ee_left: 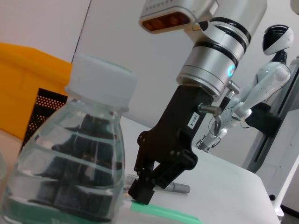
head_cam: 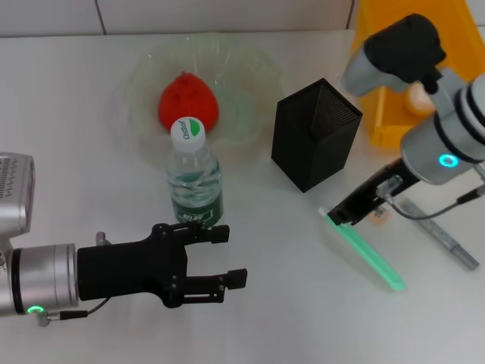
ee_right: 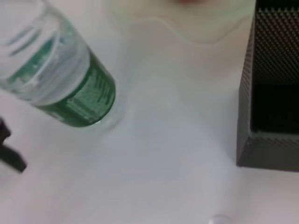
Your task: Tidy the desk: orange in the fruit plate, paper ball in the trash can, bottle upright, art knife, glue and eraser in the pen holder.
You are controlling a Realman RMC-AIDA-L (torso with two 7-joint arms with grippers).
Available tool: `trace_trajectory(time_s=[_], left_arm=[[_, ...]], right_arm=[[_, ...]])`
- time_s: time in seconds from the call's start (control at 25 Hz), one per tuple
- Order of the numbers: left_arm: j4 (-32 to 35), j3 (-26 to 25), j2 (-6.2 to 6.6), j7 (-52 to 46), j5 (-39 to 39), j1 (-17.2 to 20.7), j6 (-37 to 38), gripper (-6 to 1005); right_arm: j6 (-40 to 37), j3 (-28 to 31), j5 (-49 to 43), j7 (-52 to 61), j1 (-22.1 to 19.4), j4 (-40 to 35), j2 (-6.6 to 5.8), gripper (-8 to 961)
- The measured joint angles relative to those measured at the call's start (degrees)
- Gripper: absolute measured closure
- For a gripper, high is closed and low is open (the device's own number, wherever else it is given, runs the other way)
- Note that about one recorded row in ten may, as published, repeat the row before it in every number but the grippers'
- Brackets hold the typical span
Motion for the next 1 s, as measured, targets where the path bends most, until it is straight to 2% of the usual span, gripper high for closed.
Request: trace_trajectory(time_s=[0.16,0.4,0.64,0.84,1.0], left_arm=[[0.0,-0.41,0.0,0.0,-0.04,-0.11,-0.04,191],[-0.01,-0.52,0.0,-0.02,-0.11,-0.27,-0.31,190],[0.0,-0.51,-0.07,-0.15,-0.17,-0.3,-1.06,190],[0.0,-0.5,-0.09,-0.97,-0.28,-0.47,-1.4,191],[-0.05,-0.5,-0.16,-1.28,-0.3,-0.52,-1.53,191]], right_arm=[[0.01,5.43,5.95,-9.4,-5.86,-4.45,0.03,913],[-2.63,19.88,20.71,-25.61,-12.49,-4.75,-0.08,913],[-6.71,33.21,30.93,-37.67,-14.75,-1.64,-0.07,913],[-9.64,44.43,38.55,-43.62,-13.72,2.73,-0.46,913],[-10.15,49.06,46.16,-50.15,-13.33,6.98,-0.51,914]])
